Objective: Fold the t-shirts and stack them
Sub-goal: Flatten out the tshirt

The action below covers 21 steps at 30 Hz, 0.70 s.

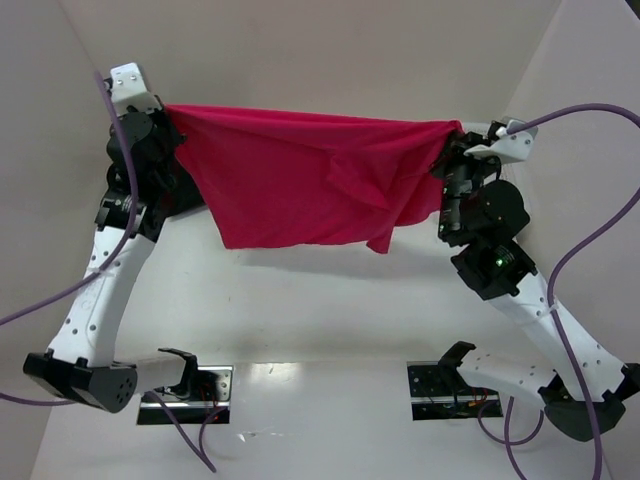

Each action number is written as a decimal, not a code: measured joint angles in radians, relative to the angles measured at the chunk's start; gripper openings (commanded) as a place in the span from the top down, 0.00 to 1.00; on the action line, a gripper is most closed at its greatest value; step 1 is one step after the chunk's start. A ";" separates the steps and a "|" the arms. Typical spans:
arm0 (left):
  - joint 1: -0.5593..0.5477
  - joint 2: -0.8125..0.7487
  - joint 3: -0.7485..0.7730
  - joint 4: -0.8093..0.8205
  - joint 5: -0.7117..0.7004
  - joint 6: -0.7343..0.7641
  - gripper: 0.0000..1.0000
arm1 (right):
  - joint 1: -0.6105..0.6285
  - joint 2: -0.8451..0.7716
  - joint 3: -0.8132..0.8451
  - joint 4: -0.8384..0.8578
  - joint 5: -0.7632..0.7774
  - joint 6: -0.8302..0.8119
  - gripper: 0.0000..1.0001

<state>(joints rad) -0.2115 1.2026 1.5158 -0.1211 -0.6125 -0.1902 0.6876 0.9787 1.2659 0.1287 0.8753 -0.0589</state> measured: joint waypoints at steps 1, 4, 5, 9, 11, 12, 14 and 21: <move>0.004 0.020 0.000 -0.009 0.027 -0.001 1.00 | 0.000 0.002 -0.002 0.001 0.002 -0.001 1.00; 0.016 0.064 0.000 -0.046 0.086 0.004 1.00 | -0.008 0.019 -0.016 0.002 0.005 -0.023 1.00; 0.018 0.068 0.000 -0.053 0.093 0.005 1.00 | -0.018 0.029 -0.018 0.003 0.003 -0.035 1.00; 0.019 0.069 0.015 -0.064 0.101 0.043 1.00 | -0.064 0.053 -0.019 0.043 -0.018 -0.055 1.00; 0.019 0.069 0.034 -0.063 0.101 0.061 1.00 | -0.103 0.071 -0.011 0.088 -0.054 -0.068 1.00; 0.019 0.069 0.051 -0.058 0.098 0.069 1.00 | -0.113 0.079 -0.005 0.097 -0.067 -0.070 1.00; 0.019 0.068 0.081 -0.043 0.095 0.086 1.00 | -0.145 0.113 0.019 0.104 -0.109 -0.070 1.00; 0.018 0.049 0.131 0.023 0.102 0.110 1.00 | -0.331 0.219 0.047 0.021 -0.306 0.103 1.00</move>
<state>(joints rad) -0.1936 1.2518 1.6466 -0.0982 -0.5106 -0.0799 0.3569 1.1973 1.3128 0.1493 0.5690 0.0437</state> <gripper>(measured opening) 0.008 0.011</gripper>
